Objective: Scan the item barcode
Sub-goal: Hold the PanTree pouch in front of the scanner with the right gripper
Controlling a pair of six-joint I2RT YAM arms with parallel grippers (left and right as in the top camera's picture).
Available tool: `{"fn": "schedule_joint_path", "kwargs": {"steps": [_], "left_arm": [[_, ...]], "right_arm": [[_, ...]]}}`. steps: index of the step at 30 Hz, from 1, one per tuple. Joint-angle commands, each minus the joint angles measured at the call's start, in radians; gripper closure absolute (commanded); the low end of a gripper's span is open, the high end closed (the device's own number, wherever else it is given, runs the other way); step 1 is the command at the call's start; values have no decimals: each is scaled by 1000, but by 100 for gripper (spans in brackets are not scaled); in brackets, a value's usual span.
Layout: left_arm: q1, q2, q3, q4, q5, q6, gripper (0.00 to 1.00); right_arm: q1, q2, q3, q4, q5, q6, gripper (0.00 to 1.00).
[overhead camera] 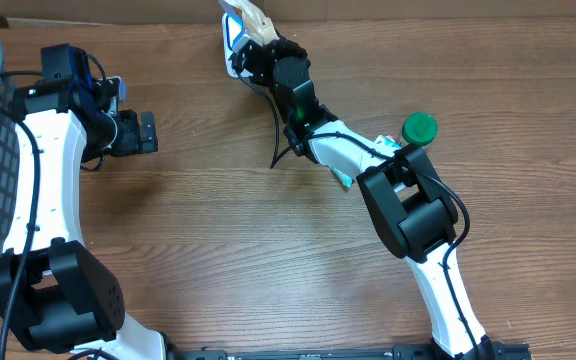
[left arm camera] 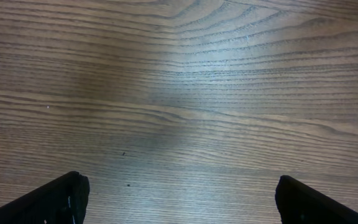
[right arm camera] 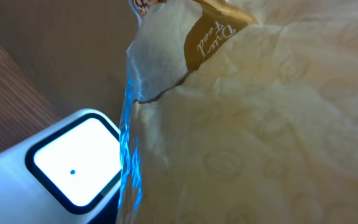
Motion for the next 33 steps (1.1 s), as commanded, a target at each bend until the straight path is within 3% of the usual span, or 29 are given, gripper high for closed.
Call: {"fn": "schedule_joint_path", "kwargs": {"steps": [1, 9, 15, 26, 30, 33], "left_arm": [[0, 13, -1, 1, -2, 8, 0], [0, 13, -1, 1, -2, 8, 1], [0, 13, -1, 1, -2, 8, 1], [0, 13, -1, 1, -2, 8, 1], [0, 13, -1, 1, -2, 8, 1], [0, 13, -1, 1, -2, 8, 0]], "right_arm": [[-8, -2, 11, 22, -9, -139, 89], [-21, -2, 11, 74, -61, -241, 87], [-20, -3, 11, 76, -64, -219, 89], [-4, -104, 11, 235, 5, 171, 95], [10, -190, 11, 89, 56, 366, 96], [28, -276, 11, -124, 45, 545, 96]]}}
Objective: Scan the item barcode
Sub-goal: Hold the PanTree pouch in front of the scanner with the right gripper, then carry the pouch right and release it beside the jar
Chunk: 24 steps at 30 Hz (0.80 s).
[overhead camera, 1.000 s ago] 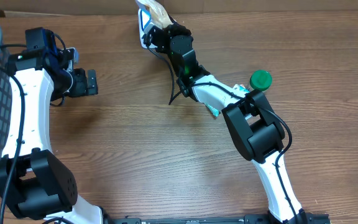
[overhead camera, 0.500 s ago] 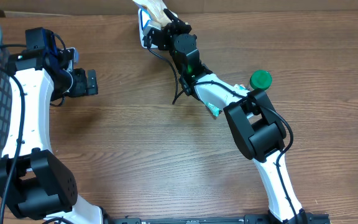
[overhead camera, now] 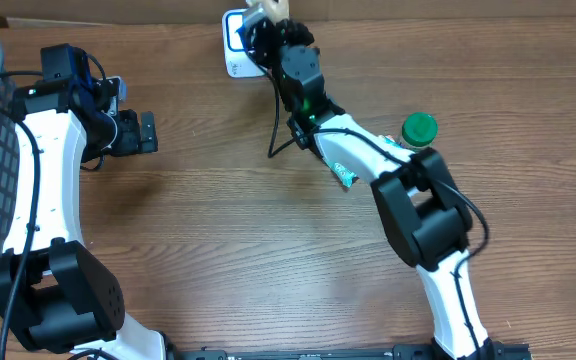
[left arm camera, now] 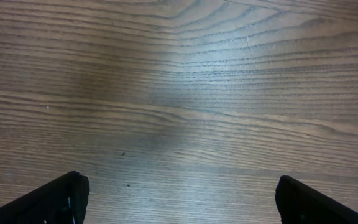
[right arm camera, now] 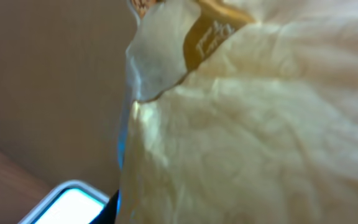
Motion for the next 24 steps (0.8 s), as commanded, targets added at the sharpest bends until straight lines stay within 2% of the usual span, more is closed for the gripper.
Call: {"fn": "schedule_joint_path", "kwargs": {"steps": [1, 7, 15, 19, 24], "left_arm": [[0, 13, -1, 1, -3, 8, 0], [0, 13, -1, 1, -3, 8, 0], [0, 13, -1, 1, -3, 8, 0], [0, 13, -1, 1, -3, 8, 0], [0, 13, -1, 1, -3, 8, 0]], "right_arm": [[27, -163, 11, -135, 20, 291, 96], [35, -397, 11, -566, -99, 525, 96], [-48, -764, 11, -1065, -201, 777, 96], [-105, -857, 11, -1264, -301, 861, 96], [-128, -855, 3, -1492, -343, 943, 96]]}}
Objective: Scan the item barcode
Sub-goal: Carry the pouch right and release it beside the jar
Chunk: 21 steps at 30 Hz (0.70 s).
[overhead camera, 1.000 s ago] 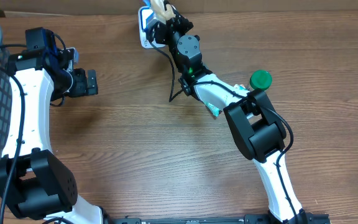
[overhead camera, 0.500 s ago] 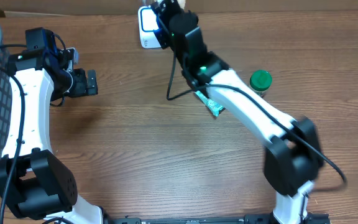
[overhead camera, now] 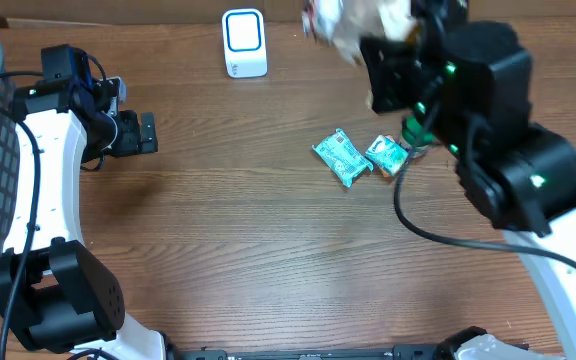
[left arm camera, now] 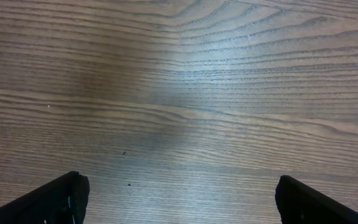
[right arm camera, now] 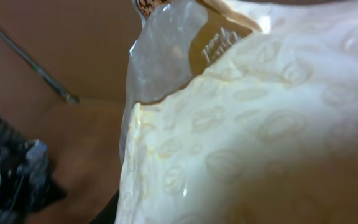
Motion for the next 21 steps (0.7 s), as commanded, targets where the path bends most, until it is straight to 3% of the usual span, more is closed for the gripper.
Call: {"fn": "schedule_joint_path", "kwargs": {"steps": [1, 9, 21], "left_arm": [[0, 13, 1, 1, 1, 8, 0], [0, 13, 1, 1, 1, 8, 0], [0, 13, 1, 1, 1, 8, 0]], "right_arm": [[-2, 56, -21, -86, -58, 108, 96], [-2, 166, -169, -151, -58, 210, 96], [-6, 293, -406, 34, -65, 340, 96]]}}
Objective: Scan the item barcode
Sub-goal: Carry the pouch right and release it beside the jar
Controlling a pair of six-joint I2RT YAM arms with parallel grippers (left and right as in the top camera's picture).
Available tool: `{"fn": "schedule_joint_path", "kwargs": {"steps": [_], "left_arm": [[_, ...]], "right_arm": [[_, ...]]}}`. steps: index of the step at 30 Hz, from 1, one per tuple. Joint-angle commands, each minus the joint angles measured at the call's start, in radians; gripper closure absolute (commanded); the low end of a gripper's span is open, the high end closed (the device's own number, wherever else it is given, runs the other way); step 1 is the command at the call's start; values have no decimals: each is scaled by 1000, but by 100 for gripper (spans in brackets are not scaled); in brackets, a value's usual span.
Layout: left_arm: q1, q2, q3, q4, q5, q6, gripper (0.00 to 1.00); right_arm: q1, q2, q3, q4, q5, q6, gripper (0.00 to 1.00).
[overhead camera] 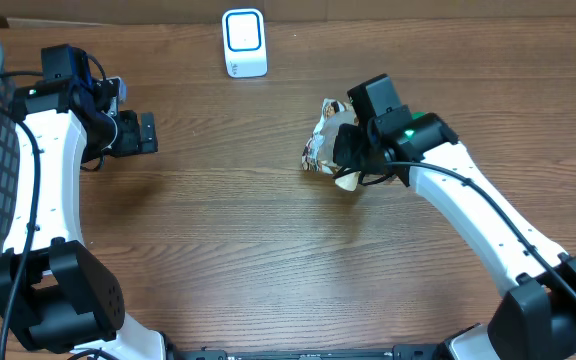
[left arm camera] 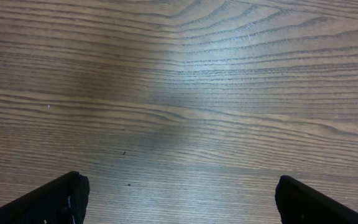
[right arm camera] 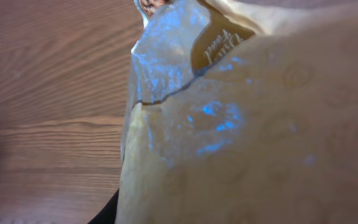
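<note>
The item is a cream crinkled snack bag (overhead camera: pixel 324 148) with a clear top corner, and my right gripper (overhead camera: pixel 346 150) is shut on it over the table just right of centre. The bag (right arm camera: pixel 247 130) fills the right wrist view with blue glints on it and hides the fingers. The white barcode scanner (overhead camera: pixel 244 42) stands at the back edge, well away from the bag to its left rear. My left gripper (overhead camera: pixel 140 132) is open at the left. In the left wrist view only bare wood lies between the left gripper's (left arm camera: pixel 179 205) dark fingertips (left arm camera: pixel 64 198).
A grey mesh basket sits at the far left edge. A cardboard wall runs along the back of the wooden table (overhead camera: pixel 218 250). My right arm (overhead camera: pixel 468 210) stretches from the front right corner towards the middle.
My right arm was raised close to the overhead camera at the back right with the bag. It is now low over the table just right of centre, still gripping the bag. The left arm has not moved.
My right gripper first held the bag right at the scanner, with blue light on the wrapper. It was still there at the following moment. Then the bag was high at the back right, away from the scanner, and now it is low near the centre.
</note>
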Motion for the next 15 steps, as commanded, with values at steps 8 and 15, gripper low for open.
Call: {"fn": "schedule_joint_path", "kwargs": {"steps": [8, 15], "left_arm": [[0, 13, 1, 1, 1, 8, 0], [0, 13, 1, 1, 1, 8, 1]], "right_arm": [[-43, 9, -114, 65, 1, 54, 75], [-48, -21, -91, 14, -33, -27, 0]]}}
